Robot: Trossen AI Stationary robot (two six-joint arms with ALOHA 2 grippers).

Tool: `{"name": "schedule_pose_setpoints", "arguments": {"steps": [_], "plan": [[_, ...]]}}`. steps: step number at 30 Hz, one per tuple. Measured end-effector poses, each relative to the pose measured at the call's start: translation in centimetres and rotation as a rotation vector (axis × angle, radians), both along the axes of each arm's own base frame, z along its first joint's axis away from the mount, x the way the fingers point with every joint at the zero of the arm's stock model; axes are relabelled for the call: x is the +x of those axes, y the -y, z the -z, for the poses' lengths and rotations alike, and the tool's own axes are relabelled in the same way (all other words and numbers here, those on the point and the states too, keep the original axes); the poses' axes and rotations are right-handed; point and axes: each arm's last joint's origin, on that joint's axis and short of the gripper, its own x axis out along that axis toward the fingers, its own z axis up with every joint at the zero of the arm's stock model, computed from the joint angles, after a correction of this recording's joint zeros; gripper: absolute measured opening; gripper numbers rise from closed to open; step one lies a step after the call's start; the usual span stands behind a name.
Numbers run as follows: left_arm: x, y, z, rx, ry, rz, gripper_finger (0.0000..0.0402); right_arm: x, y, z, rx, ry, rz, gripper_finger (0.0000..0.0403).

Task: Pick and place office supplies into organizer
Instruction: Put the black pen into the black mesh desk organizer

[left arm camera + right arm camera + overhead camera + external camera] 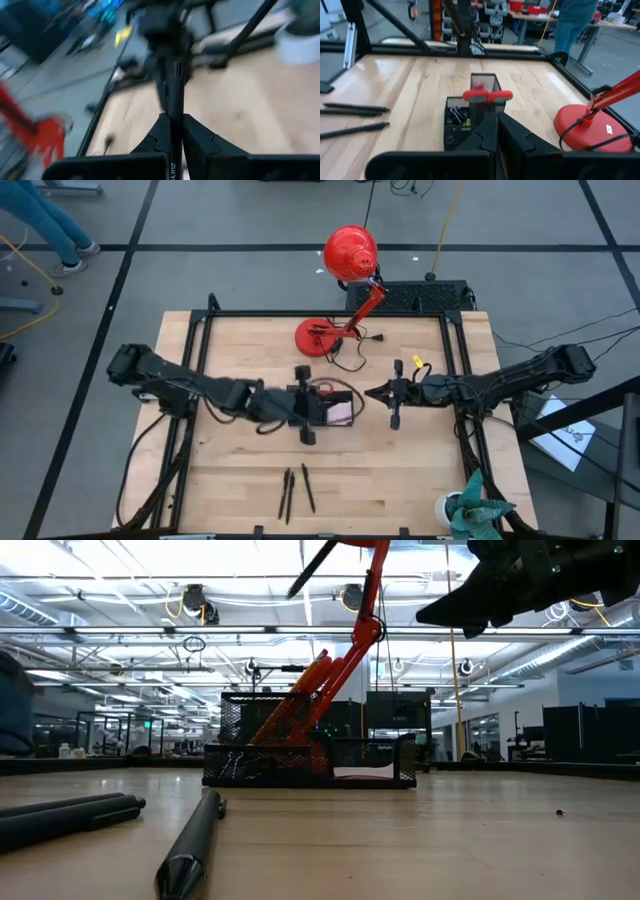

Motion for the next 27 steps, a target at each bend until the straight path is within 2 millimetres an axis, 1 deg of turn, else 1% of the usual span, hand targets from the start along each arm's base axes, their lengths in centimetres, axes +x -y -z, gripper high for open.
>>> {"name": "schedule_pose_setpoints", "arguments": {"steps": [2, 4, 6, 9, 11, 12, 13, 15, 16, 23, 27], "plan": [[0.1, -1.0, -0.4, -0.017, 0.085, 0.068, 0.0023, -0.1, 0.0, 0.2, 0.006, 0.029, 0.0, 0.0004], [-0.6, -2.1, 0.2, -0.022, 0.111, 0.082, 0.0024, -0.2, 0.0, 0.2, 0.031, 0.059, 0.004, 0.0004], [-1.0, -3.3, 1.4, -0.039, 0.147, 0.089, 0.0024, -0.3, 0.0, 0.4, 0.055, 0.07, 0.009, 0.0004], [-2.8, -5.1, 3.8, -0.094, 0.168, 0.087, 0.0025, -0.3, 0.1, 0.5, 0.069, 0.067, 0.012, 0.0004], [-3.5, -6.1, 5.2, -0.15, 0.24, 0.108, 0.0025, -0.4, 0.1, 0.7, 0.071, 0.049, 0.014, 0.0004], [-4.2, -6.4, 6.2, -0.173, 0.239, 0.117, 0.0025, -0.4, 0.1, 0.8, 0.07, 0.041, 0.014, 0.0004], [-4.7, -6.6, 7.0, -0.192, 0.242, 0.127, 0.0025, -0.4, 0.1, 0.9, 0.069, 0.032, 0.015, 0.0004], [-5.1, -7.0, 7.9, -0.22, 0.273, 0.125, 0.0025, -0.4, 0.1, 1.0, 0.066, 0.013, 0.015, 0.0004], [-5.4, -7.1, 8.3, -0.232, 0.261, 0.115, 0.0025, -0.5, 0.1, 1.1, 0.065, 0.008, 0.016, 0.0004], [-5.9, -7.3, 11.0, -0.238, 0.172, 0.086, 0.0026, -0.5, 0.1, 1.3, 0.061, -0.016, 0.018, 0.0004], [-6.1, -7.6, 12.1, -0.245, 0.148, 0.056, 0.0026, -0.5, 0.1, 1.3, 0.062, -0.008, 0.019, 0.0004]]}}
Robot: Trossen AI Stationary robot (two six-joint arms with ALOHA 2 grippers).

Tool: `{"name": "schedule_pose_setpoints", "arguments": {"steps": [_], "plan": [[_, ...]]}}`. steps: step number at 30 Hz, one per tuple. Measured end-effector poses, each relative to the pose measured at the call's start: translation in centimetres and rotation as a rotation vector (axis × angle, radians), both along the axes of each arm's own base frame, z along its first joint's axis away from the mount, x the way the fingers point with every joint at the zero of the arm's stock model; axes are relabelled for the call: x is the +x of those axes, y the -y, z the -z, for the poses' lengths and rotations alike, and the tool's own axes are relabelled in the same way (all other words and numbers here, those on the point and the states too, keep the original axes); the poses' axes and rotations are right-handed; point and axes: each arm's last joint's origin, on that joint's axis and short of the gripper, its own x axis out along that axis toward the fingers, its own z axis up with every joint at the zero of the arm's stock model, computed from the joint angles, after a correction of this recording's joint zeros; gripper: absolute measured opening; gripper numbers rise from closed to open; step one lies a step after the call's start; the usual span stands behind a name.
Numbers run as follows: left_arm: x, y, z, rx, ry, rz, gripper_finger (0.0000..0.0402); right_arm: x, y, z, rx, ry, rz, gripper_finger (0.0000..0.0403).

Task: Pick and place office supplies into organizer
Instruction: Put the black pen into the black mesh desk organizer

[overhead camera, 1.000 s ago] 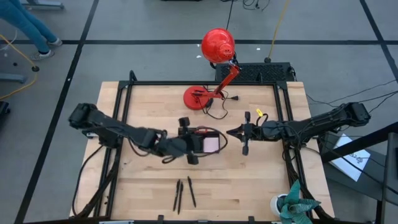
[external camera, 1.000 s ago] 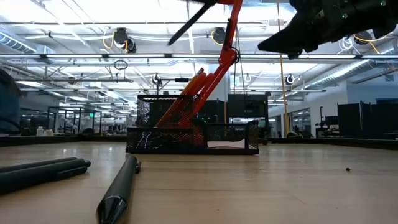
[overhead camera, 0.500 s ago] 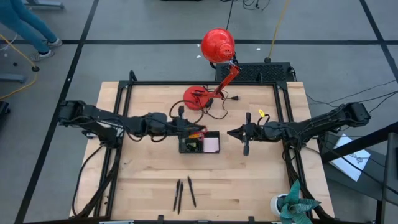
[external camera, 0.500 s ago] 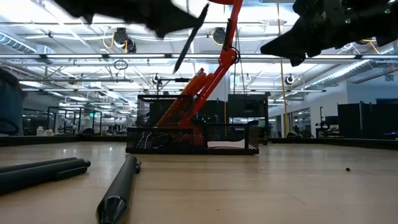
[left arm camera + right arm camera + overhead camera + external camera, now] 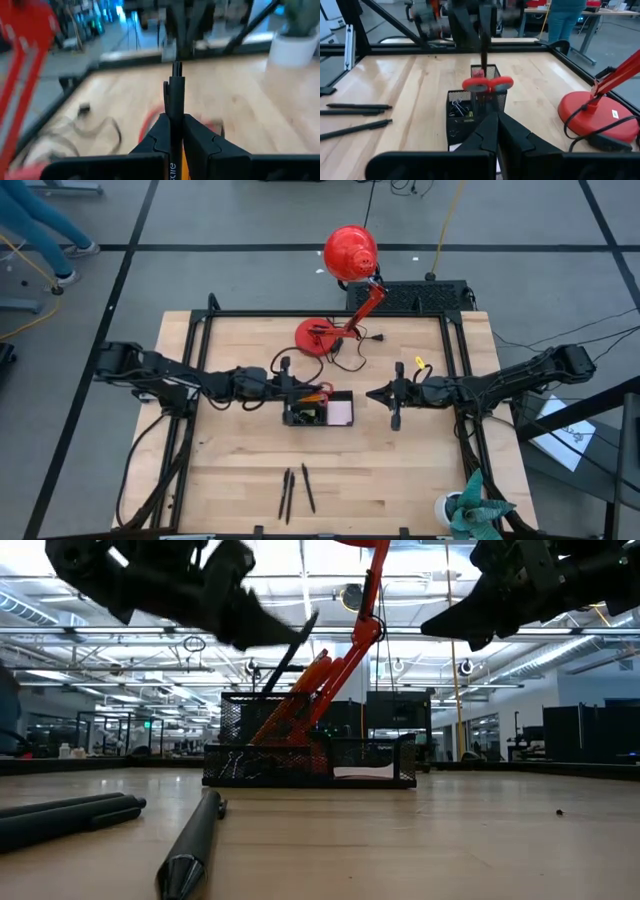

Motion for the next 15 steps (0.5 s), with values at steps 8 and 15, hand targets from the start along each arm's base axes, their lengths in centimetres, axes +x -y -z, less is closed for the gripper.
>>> {"name": "schedule_pose_setpoints", "arguments": {"steps": [8, 15], "plan": [[-0.1, -0.1, 2.1, -0.026, -0.083, -0.015, 0.0026, 0.0, 0.0, -0.2, -0.018, 0.015, -0.001, 0.0004], [0.5, -0.1, 3.4, -0.03, -0.113, -0.023, 0.0026, 0.1, 0.0, -0.3, -0.035, 0.03, -0.005, 0.0004]]}}
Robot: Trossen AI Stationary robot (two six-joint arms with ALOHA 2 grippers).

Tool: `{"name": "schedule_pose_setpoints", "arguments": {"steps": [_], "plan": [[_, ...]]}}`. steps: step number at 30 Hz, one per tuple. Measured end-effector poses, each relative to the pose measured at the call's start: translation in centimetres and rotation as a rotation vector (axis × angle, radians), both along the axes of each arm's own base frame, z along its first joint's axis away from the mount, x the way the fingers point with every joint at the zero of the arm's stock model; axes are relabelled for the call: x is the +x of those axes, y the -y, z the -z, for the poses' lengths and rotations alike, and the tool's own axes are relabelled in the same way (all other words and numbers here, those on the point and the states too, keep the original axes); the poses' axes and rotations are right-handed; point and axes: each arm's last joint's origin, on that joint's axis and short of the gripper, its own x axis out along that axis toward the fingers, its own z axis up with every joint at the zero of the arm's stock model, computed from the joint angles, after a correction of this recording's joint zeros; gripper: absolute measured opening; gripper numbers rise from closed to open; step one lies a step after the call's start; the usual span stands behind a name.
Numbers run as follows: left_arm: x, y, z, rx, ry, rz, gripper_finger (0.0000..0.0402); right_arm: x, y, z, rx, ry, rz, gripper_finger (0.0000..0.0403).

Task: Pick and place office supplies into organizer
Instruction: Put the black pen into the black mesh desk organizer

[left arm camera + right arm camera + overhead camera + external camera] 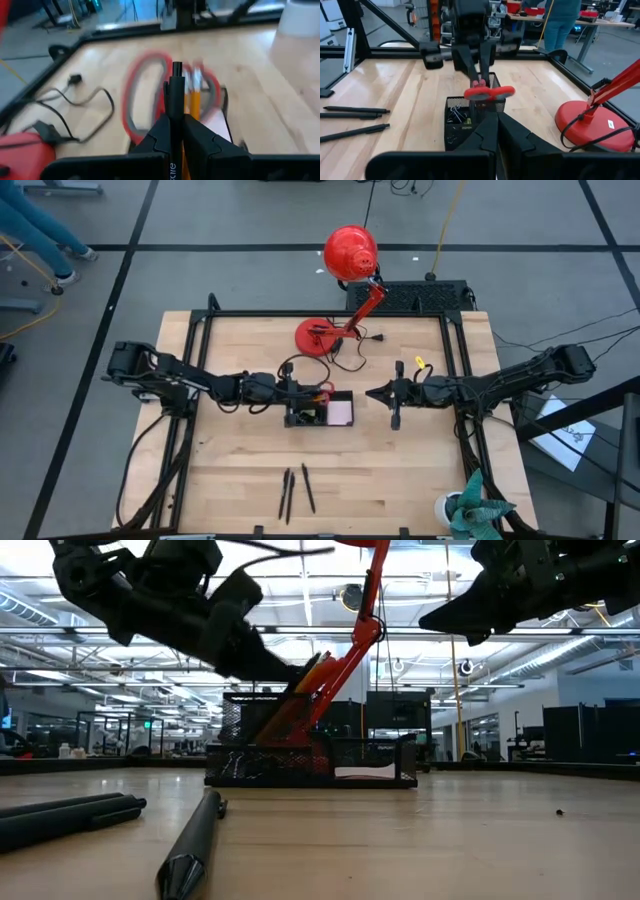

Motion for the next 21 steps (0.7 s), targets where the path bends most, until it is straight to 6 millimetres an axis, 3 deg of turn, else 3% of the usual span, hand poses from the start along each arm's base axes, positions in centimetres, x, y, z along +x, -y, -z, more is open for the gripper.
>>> {"name": "schedule_pose_setpoints", "arguments": {"steps": [12, 21], "plan": [[0.0, -0.19, 0.78, -0.038, -0.031, -0.087, 0.0031, 0.02, 0.0, -0.08, -0.002, 0.008, -0.002, 0.0004], [0.19, 0.67, 0.18, 0.013, 0.027, -0.05, 0.0119, 0.02, -0.02, -0.08, 0.002, 0.008, -0.005, 0.0004]]}}
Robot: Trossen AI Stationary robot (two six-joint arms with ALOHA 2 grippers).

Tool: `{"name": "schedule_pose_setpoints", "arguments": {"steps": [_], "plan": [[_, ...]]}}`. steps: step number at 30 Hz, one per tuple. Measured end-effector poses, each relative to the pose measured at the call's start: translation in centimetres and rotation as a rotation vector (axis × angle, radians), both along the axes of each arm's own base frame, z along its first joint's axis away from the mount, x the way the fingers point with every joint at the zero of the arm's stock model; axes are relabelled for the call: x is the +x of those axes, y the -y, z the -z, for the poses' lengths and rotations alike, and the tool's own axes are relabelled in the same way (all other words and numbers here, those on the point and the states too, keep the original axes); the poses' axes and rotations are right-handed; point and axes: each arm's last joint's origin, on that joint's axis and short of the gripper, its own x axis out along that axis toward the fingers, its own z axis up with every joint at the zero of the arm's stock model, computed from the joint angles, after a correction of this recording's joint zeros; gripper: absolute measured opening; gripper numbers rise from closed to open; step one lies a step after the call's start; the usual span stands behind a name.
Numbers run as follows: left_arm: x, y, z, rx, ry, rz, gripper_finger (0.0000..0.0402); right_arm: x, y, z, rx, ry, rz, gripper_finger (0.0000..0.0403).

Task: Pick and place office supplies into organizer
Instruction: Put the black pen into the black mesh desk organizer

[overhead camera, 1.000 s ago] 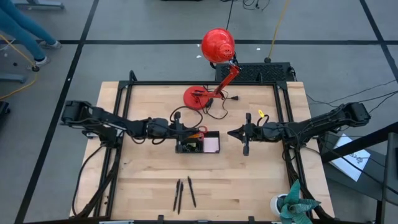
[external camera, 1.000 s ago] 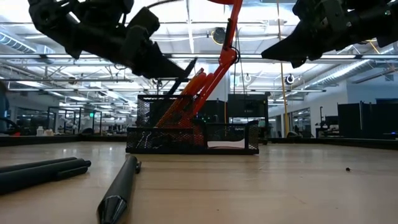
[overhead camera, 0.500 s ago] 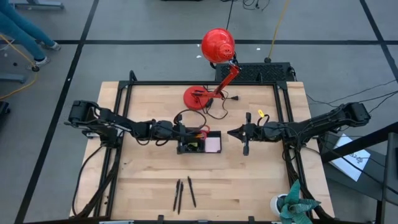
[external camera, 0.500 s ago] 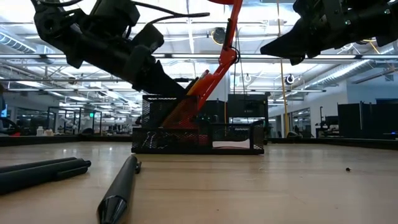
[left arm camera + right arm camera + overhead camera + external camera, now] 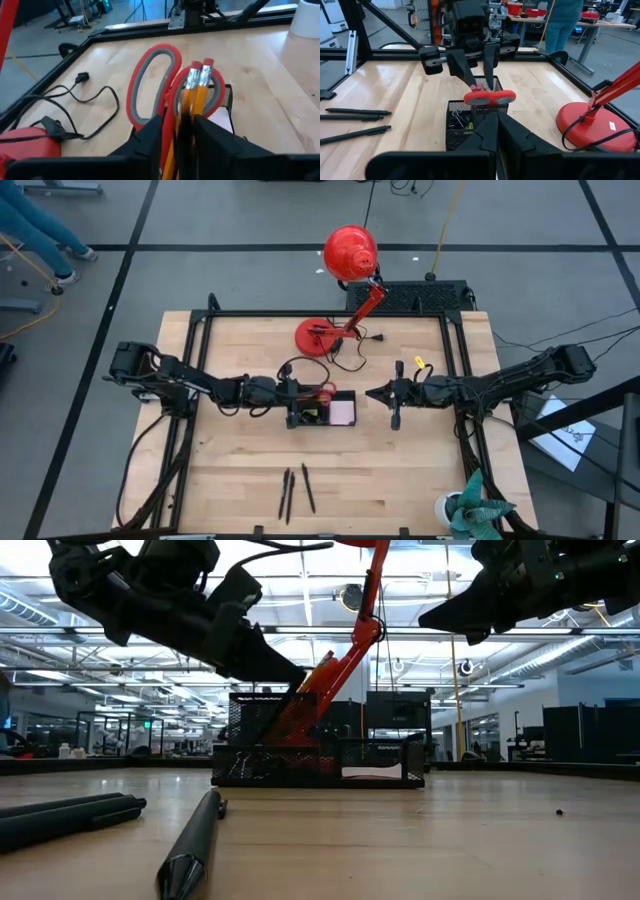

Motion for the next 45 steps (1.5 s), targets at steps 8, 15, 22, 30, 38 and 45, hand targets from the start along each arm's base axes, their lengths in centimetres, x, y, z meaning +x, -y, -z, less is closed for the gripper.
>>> {"name": "schedule_pose_setpoints", "arguments": {"steps": [8, 15, 22, 30, 38, 45], "plan": [[-0.1, 0.5, -0.9, 0.036, 0.045, 0.009, 0.0167, 0.0, 0.0, 0.0, 0.007, 0.0, 0.0, 0.0004], [-1.4, 2.8, -7.2, -0.172, 0.279, 0.053, 0.0174, 0.0, 0.0, 0.0, 0.006, 0.0, 0.0, 0.0004], [-3.8, 10.8, -9.1, -0.143, 0.011, 0.126, 0.0159, 0.0, 0.0, 0.0, 0.019, 0.002, 0.003, 0.0004], [-5.1, 19.8, -6.1, -0.443, -0.157, 0.049, 0.0137, 0.0, 0.0, -0.1, 0.023, 0.009, 0.004, 0.0004], [-1.8, 23.5, -1.9, -0.564, -0.346, -0.226, 0.0136, 0.1, 0.0, -0.7, 0.039, 0.075, 0.004, 0.0004], [0.4, 24.5, -0.9, -0.555, -0.618, -0.392, 0.0136, 0.2, -0.1, -1.0, 0.064, 0.106, 0.005, 0.0004]]}}
